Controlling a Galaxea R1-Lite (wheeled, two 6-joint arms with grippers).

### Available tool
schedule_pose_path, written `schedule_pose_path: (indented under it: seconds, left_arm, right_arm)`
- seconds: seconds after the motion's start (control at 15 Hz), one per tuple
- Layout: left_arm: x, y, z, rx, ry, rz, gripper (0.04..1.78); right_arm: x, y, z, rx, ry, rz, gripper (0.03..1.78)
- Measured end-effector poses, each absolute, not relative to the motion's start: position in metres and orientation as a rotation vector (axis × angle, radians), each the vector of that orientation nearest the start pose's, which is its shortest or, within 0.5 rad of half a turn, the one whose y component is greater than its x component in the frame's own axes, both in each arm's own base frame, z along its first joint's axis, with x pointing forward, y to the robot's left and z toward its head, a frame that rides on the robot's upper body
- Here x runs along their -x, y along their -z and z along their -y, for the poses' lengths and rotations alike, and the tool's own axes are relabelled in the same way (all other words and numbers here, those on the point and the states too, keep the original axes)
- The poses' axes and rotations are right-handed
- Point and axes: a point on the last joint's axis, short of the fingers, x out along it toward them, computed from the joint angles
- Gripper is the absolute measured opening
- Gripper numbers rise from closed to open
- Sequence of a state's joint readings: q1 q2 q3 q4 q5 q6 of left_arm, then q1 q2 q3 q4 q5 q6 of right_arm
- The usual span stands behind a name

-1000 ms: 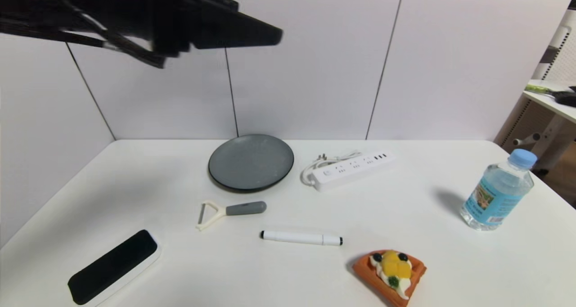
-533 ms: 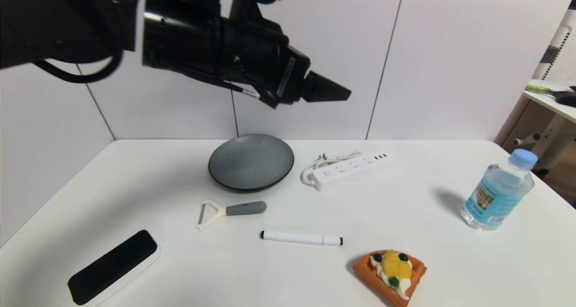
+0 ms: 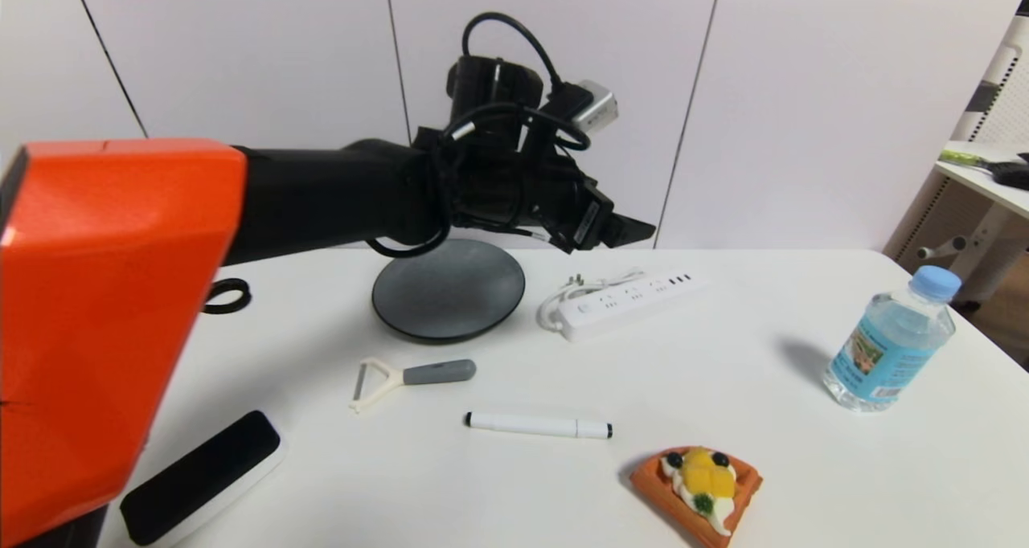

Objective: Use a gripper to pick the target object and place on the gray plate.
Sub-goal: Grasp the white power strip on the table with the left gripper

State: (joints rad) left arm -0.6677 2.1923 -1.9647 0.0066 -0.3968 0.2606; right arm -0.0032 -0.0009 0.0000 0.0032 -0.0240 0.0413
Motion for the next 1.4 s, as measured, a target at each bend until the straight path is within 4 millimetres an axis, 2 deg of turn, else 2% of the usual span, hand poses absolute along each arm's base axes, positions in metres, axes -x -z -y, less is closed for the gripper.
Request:
schedule_pose_path:
  seconds: [0.33, 0.67, 1.0, 1.4]
  left_arm:
    - [-0.383, -0.201, 0.316, -0.250, 1.129, -0.088, 1.69]
    - [-0.400, -0.162, 0.328, -0.259, 1.157, -0.057, 1.69]
    - [-0.409, -0.136, 0.326, -0.339, 1.186, -0.089, 1.69]
    - [-0.412, -0.120, 0.325, -0.344, 1.190, -0.165, 1.69]
  right_arm:
    - [0.023, -0.075, 0.000, -0.041, 0.028, -0.002, 1.71]
    - [0.023, -0.075, 0.000, -0.041, 0.028, -0.001, 1.71]
    - [0.023, -0.075, 0.000, -0.041, 0.028, -0.001, 1.71]
    - [0.023, -0.075, 0.000, -0.041, 0.028, -0.001, 1.71]
